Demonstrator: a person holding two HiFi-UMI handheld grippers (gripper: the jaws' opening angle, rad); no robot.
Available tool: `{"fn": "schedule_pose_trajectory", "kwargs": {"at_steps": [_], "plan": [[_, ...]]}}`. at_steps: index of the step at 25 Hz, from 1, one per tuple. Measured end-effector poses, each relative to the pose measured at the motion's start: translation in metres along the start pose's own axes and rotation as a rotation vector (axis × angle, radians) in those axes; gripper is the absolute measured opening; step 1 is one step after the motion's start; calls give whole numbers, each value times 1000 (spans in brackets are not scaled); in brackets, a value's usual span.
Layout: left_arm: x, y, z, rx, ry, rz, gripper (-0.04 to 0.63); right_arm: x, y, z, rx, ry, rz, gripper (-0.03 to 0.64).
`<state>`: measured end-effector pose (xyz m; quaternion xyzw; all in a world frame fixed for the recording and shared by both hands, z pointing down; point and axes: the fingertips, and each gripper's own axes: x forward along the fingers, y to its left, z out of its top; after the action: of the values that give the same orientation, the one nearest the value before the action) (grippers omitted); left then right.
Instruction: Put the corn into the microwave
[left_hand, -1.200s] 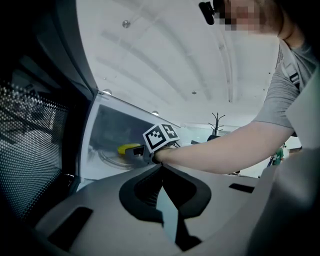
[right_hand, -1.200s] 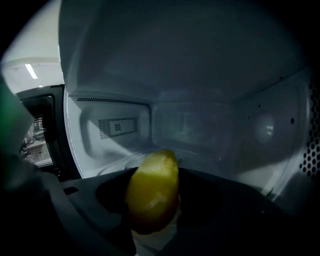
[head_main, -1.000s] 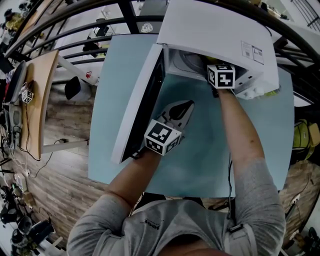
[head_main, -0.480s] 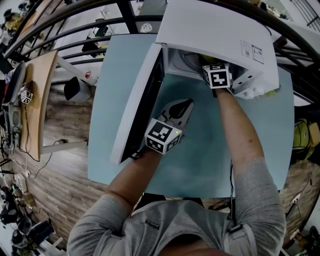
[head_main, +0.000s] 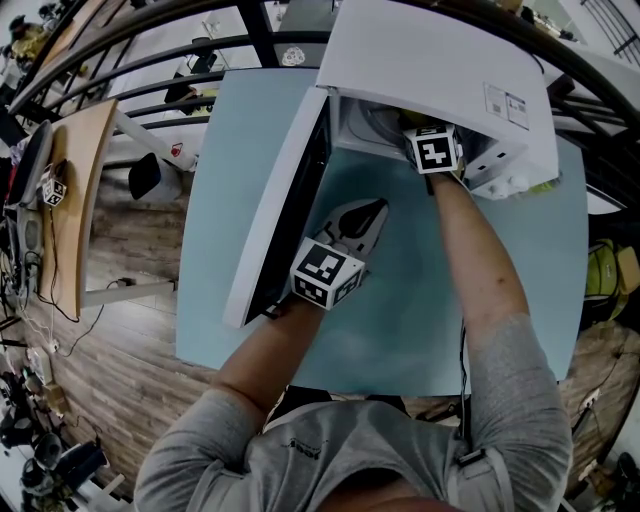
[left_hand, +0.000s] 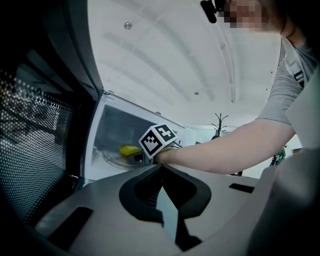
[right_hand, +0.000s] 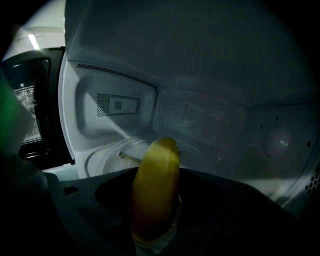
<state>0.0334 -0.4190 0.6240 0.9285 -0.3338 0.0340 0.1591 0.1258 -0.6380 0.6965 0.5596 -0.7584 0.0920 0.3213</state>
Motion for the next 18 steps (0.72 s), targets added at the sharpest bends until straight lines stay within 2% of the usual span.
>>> {"fn": "schedule_pose_trajectory", "kwargs": {"at_steps": [8,13,18], "plan": [[-3,1,2,-4,-3,0,18,1,-2,-3,23,32,0,252],[-4,-3,0,-8,5,-4,18,5,2,-3,62,31,37,255],[-5,-7,-3,-8,17,-5,18,0,-3,-4,88,46,19,259]]}}
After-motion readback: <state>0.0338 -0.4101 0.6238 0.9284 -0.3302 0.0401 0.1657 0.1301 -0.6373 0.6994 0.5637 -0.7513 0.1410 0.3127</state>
